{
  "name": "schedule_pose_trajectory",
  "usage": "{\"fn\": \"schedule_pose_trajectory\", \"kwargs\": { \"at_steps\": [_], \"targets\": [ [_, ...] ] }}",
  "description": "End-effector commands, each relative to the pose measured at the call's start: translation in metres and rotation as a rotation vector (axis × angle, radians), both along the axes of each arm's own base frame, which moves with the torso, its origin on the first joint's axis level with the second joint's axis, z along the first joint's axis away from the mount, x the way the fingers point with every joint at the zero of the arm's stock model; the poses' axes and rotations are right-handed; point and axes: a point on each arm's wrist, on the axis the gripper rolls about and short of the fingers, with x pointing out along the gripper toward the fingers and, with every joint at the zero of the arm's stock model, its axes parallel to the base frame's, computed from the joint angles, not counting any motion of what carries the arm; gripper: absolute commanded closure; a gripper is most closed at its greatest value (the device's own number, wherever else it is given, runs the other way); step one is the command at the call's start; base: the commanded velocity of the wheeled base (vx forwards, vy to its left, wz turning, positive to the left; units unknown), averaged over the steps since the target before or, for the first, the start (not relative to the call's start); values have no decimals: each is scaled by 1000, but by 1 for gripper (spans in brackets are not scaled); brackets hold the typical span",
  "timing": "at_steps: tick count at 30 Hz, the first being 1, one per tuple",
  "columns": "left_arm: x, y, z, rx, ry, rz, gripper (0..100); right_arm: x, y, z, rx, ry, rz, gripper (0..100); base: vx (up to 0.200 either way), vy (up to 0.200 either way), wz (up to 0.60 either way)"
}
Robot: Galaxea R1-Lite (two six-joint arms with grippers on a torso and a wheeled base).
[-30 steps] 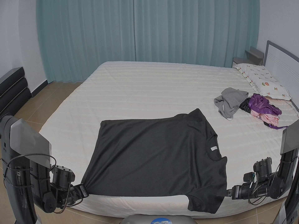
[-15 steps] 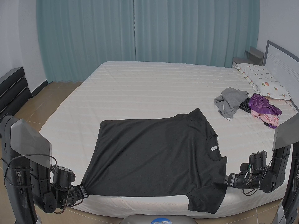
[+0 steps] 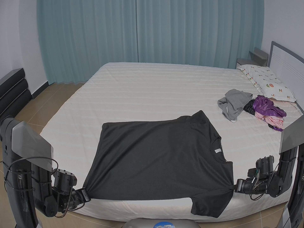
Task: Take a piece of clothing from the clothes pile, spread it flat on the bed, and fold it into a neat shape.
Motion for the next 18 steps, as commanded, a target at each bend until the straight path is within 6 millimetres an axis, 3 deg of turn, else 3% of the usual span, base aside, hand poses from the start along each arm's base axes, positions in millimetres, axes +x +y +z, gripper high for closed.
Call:
{"fn": "schedule_pose_trajectory", "kwargs": {
  "at_steps": [1, 9, 16, 17, 18],
  "targets": [
    [-1, 0, -2, 3, 11, -2, 100, -10, -9, 5, -15, 6, -17, 100, 0, 0, 0],
    [-4, 0, -3, 11, 28, -8, 100, -26, -10, 4, -31, 49, 17, 100, 0, 0, 0],
    [-5, -1, -3, 7, 27, -14, 100, -24, -11, 2, -35, 42, 18, 100, 0, 0, 0],
    [-4, -2, -3, 3, 26, -15, 100, -23, -10, 1, -36, 42, 21, 0, 0, 0, 0],
    [-3, -2, -3, -1, 21, -14, 100, -22, -10, 0, -34, 42, 24, 0, 0, 0, 0]
  ]
}}
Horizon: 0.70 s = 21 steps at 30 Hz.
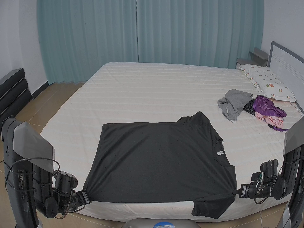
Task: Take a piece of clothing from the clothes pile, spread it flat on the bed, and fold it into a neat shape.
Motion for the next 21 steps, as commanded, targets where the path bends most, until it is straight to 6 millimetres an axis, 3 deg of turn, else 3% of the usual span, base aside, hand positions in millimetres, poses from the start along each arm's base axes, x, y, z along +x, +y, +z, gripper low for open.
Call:
{"fn": "schedule_pose_trajectory", "kwargs": {
  "at_steps": [1, 9, 13, 21],
  "targets": [
    [2, -1, 0, -6, -4, 1, 0, 2, 1, -3, 1, 2, 6, 0, 0, 0, 0],
    [4, 1, 5, -42, -27, -2, 0, 12, -3, 12, 70, -117, -20, 0, 0, 0, 0],
    [8, 10, 23, -98, -104, 14, 0, 25, -2, 26, 147, -188, -80, 0, 0, 0, 0],
    [18, 15, 32, -148, -167, 28, 0, 26, 0, 30, 228, -165, -157, 0, 0, 0, 0]
  ]
}}
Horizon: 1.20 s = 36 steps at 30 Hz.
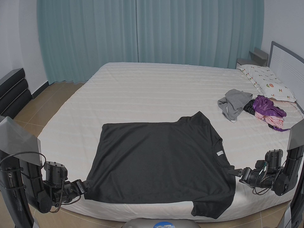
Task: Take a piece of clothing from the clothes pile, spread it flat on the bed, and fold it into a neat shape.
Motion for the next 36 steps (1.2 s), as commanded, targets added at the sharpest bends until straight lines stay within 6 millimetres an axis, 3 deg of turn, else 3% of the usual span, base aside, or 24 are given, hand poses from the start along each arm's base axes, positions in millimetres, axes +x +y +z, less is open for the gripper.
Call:
{"fn": "schedule_pose_trajectory", "kwargs": {
  "at_steps": [1, 8, 16, 32, 36],
  "targets": [
    [7, 2, 7, -26, -52, 26, 0, -1, 1, 5, 14, -13, -4, 0, 0, 0, 0],
    [11, 3, 8, -65, -57, 67, 0, -2, 2, 5, 41, 3, -24, 0, 0, 0, 0],
    [13, 3, 8, -88, -63, 90, 0, -4, 2, 4, 44, 12, -22, 0, 0, 200, 0],
    [18, -1, 12, -126, -87, 113, 0, -3, 3, 7, 61, -19, -24, 0, 0, 0, 0],
    [16, -5, 11, -127, -80, 96, 0, -3, 3, 7, 61, -19, -25, 0, 200, 0, 0]
  ]
}}
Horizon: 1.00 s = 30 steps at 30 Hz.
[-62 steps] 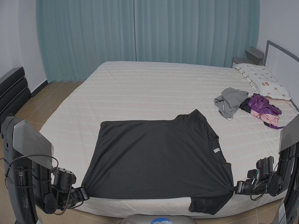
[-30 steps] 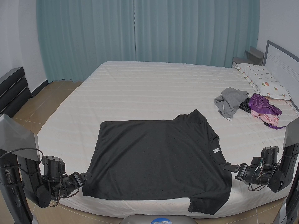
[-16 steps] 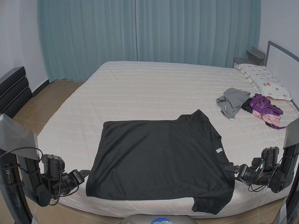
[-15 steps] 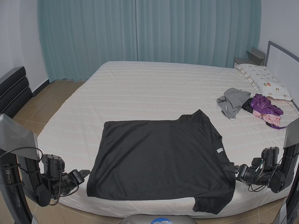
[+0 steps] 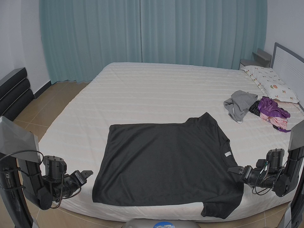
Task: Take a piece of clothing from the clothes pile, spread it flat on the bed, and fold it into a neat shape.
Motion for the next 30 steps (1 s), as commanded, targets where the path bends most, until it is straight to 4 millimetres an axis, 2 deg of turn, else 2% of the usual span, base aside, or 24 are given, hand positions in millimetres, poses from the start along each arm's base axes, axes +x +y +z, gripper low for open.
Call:
{"fn": "schedule_pose_trajectory", "kwargs": {
  "at_steps": [1, 11, 18, 22, 26, 27, 30],
  "targets": [
    [-1, -5, 0, 2, 1, -22, 0, 0, 0, 0, 0, 1, 1, 0, 200, 0, 0],
    [1, -9, 0, 0, -4, -36, 0, 0, 4, 0, 0, -2, 18, 0, 20, 0, 0],
    [25, -13, 5, -24, -83, -21, 0, 1, 7, 1, 20, -1, 12, 0, 0, 0, 0],
    [66, -18, 14, -33, -155, -15, 0, 1, 7, 3, 34, 1, 0, 0, 0, 0, 0],
    [112, -24, 24, -38, -144, -20, 0, 0, 7, 2, 37, 6, -1, 0, 0, 0, 0],
    [117, -25, 26, -39, -146, -20, 0, 0, 7, 2, 37, 6, -1, 0, 0, 0, 0],
    [155, -32, 28, -54, -150, -40, 0, 0, 7, 2, 37, 7, -1, 0, 0, 0, 0]
  ]
}}
